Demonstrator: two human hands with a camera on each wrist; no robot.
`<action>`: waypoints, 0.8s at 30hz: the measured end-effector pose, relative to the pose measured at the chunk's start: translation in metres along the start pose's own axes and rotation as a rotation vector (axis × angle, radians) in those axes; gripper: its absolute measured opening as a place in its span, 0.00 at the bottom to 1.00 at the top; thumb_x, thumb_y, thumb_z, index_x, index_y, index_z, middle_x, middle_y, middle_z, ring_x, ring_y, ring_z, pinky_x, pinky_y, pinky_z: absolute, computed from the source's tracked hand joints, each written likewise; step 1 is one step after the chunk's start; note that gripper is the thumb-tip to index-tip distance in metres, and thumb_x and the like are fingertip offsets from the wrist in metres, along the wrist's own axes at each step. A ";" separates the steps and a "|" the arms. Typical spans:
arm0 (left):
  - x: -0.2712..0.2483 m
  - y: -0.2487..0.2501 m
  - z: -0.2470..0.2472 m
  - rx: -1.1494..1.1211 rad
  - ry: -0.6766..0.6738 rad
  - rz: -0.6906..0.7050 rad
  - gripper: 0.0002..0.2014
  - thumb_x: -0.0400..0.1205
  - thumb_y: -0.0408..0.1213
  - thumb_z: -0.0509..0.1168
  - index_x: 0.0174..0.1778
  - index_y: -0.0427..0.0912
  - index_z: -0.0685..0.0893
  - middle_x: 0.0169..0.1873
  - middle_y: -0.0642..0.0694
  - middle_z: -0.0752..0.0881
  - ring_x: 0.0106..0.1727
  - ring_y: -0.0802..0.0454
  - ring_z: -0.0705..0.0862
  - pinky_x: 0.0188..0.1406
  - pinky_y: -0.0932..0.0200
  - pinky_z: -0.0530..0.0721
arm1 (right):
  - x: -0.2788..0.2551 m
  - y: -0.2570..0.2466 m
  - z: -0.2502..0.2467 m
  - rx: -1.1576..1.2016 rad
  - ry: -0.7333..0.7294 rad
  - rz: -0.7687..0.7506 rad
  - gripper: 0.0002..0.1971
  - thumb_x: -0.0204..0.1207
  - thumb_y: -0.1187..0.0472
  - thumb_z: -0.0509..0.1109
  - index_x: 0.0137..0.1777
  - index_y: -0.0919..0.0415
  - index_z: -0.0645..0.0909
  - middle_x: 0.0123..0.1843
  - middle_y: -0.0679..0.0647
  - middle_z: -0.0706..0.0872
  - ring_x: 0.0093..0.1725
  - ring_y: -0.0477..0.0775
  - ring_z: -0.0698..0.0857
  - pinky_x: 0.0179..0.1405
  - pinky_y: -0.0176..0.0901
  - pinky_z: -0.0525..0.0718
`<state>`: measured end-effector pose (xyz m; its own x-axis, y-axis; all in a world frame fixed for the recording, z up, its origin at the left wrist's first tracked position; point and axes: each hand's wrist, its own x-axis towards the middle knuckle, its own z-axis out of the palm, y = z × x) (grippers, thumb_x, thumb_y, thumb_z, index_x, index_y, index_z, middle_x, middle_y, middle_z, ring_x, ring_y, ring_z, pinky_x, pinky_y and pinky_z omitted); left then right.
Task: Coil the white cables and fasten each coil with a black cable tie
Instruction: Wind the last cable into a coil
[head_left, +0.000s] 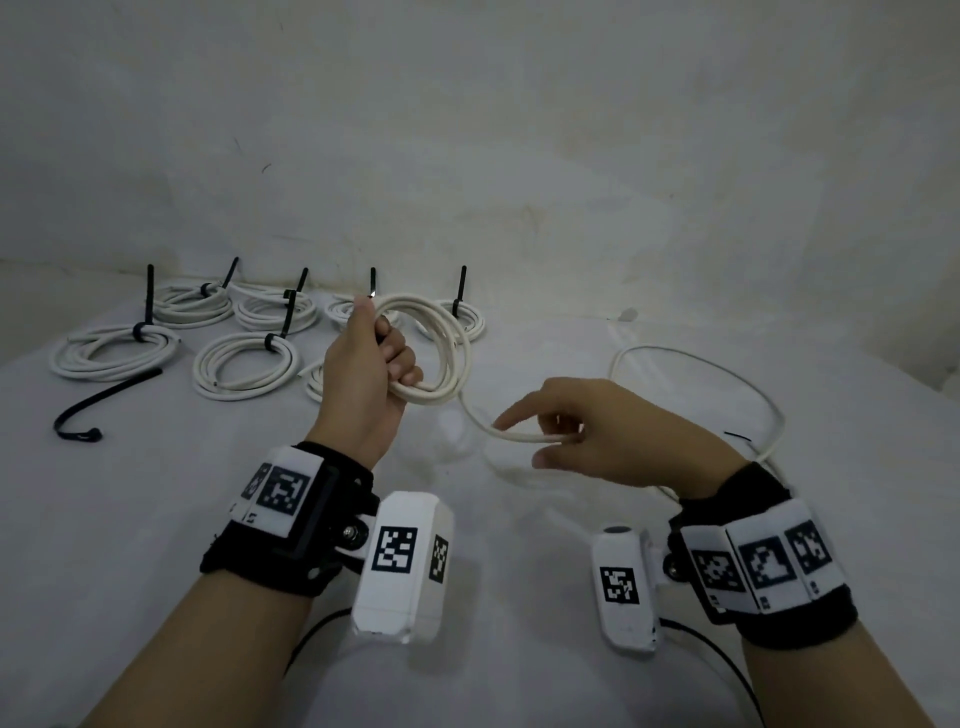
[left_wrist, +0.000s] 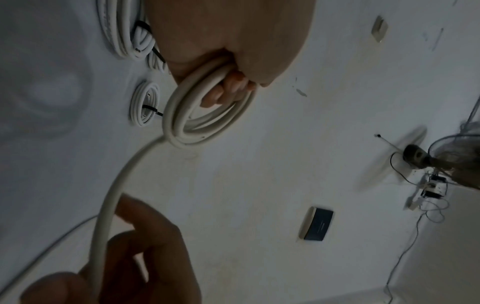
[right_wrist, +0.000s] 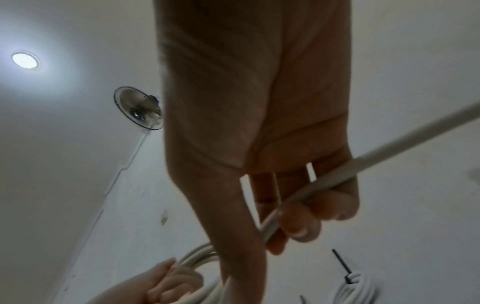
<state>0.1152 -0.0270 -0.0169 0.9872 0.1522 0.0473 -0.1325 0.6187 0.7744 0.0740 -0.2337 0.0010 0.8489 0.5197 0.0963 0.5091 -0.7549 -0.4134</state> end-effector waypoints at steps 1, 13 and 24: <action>-0.001 -0.002 0.001 0.032 -0.008 0.006 0.20 0.89 0.50 0.50 0.32 0.45 0.67 0.17 0.54 0.64 0.16 0.59 0.61 0.16 0.67 0.65 | 0.001 -0.005 0.003 -0.041 -0.031 -0.035 0.21 0.75 0.63 0.73 0.66 0.42 0.82 0.39 0.42 0.75 0.36 0.39 0.75 0.41 0.26 0.72; -0.040 -0.030 0.023 0.651 -0.402 0.066 0.20 0.88 0.47 0.50 0.41 0.36 0.76 0.21 0.47 0.74 0.20 0.57 0.72 0.19 0.66 0.70 | 0.004 -0.020 0.006 0.216 0.408 -0.183 0.10 0.64 0.66 0.82 0.41 0.58 0.84 0.35 0.45 0.82 0.33 0.42 0.78 0.33 0.27 0.72; -0.042 -0.033 0.025 0.487 -0.492 -0.201 0.25 0.89 0.51 0.44 0.27 0.44 0.65 0.18 0.51 0.65 0.17 0.57 0.62 0.18 0.65 0.67 | 0.012 -0.010 0.016 0.091 0.768 -0.256 0.15 0.62 0.57 0.84 0.37 0.60 0.79 0.35 0.48 0.74 0.33 0.42 0.73 0.32 0.28 0.69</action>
<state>0.0800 -0.0733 -0.0285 0.9289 -0.3646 0.0647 -0.0032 0.1668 0.9860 0.0769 -0.2132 -0.0082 0.5855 0.2279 0.7780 0.7150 -0.5975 -0.3630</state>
